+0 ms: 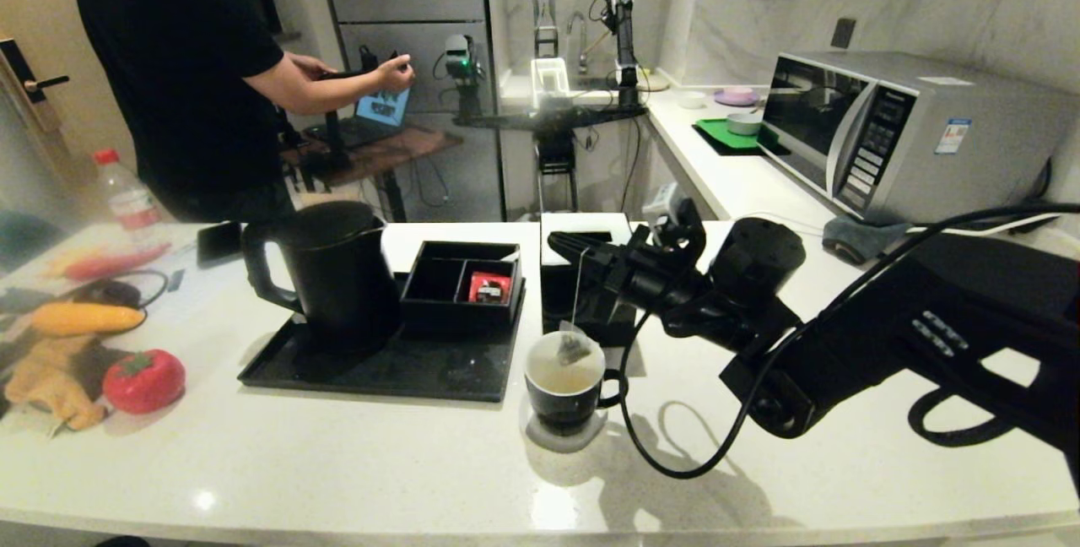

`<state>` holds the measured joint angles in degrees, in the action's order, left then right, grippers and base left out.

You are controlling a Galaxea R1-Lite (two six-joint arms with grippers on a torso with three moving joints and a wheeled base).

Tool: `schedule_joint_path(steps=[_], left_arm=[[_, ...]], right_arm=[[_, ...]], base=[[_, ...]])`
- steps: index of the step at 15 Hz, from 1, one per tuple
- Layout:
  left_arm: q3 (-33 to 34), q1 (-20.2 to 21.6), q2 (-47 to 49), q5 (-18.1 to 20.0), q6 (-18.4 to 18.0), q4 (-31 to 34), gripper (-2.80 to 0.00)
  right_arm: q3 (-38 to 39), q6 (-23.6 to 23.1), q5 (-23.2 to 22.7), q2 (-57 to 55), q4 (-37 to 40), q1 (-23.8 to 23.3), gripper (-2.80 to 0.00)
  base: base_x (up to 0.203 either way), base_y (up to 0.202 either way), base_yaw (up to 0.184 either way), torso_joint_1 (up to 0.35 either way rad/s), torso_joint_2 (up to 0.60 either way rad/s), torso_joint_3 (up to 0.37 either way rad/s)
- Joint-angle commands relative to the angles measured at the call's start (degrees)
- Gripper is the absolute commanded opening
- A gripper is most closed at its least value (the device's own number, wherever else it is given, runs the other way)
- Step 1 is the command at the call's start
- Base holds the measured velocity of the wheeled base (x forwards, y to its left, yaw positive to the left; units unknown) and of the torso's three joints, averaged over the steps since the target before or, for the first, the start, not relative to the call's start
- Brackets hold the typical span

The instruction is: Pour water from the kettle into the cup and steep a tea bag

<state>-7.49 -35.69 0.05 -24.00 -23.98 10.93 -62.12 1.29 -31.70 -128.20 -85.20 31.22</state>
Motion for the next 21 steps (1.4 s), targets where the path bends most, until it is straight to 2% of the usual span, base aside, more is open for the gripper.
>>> schedule_joint_path(steps=[1,3,5,9,10,12,16,17,18,20,21], left_arm=[[-0.07,0.03,0.00,-0.17,-0.10,0.05,-2.80],[-0.07,0.09,3.18,-0.38,-0.05,0.05,-2.80],[-0.11,0.16,7.52,-2.19,0.04,-0.01,-2.80],[-0.48,1.27,15.58,-10.27,3.22,-0.18,-2.80],[-0.50,4.00,16.60,-10.86,3.85,-0.18,-2.80],[-0.43,13.61,19.33,-10.59,4.46,-0.21,-2.80],[-0.11,35.86,21.98,-3.29,4.76,-0.19,-2.80],[0.10,38.64,21.86,-0.36,4.82,-0.28,-2.80],[0.39,39.47,20.33,2.05,4.82,-0.49,-2.80],[1.16,39.52,15.87,6.22,4.90,-1.44,-2.80],[2.48,39.55,15.38,8.30,5.52,-4.90,-2.80]], right_arm=[[-0.02,0.03,-0.21,-0.12,-0.49,-0.02,-2.80],[-0.02,0.03,-0.21,-0.12,-0.59,-0.20,-2.80],[-0.02,0.43,-0.21,-0.12,-1.51,-0.37,-2.80],[0.06,1.26,-0.21,-0.12,-2.69,-0.46,-2.80],[-0.02,1.34,-0.21,-0.21,-2.69,-0.46,-2.80],[-0.02,1.34,-0.12,-0.39,-2.69,-0.46,-2.80],[-0.01,1.26,-0.03,-0.21,-3.05,-0.46,-2.80],[0.07,1.21,0.06,-0.39,-3.30,-0.46,-2.80],[0.07,1.26,-0.03,-0.48,-3.66,-0.46,-2.80],[-0.02,1.26,-0.03,-0.74,-3.75,-0.45,-2.80],[-0.02,1.26,-0.03,-1.08,-3.75,-0.38,-2.80]], base=[[0.000,0.000,0.000,0.000,0.00,0.000],[0.000,0.000,0.000,0.000,0.00,0.000],[0.000,0.000,0.000,0.000,0.00,0.000],[0.000,0.000,0.000,0.000,0.00,0.000],[0.000,0.000,0.000,0.000,0.00,0.000],[0.000,0.000,0.000,0.000,0.00,0.000],[0.000,0.000,0.000,0.000,0.00,0.000],[0.000,0.000,0.000,0.000,0.00,0.000],[0.000,0.000,0.000,0.000,0.00,0.000],[0.000,0.000,0.000,0.000,0.00,0.000],[0.000,0.000,0.000,0.000,0.00,0.000]])
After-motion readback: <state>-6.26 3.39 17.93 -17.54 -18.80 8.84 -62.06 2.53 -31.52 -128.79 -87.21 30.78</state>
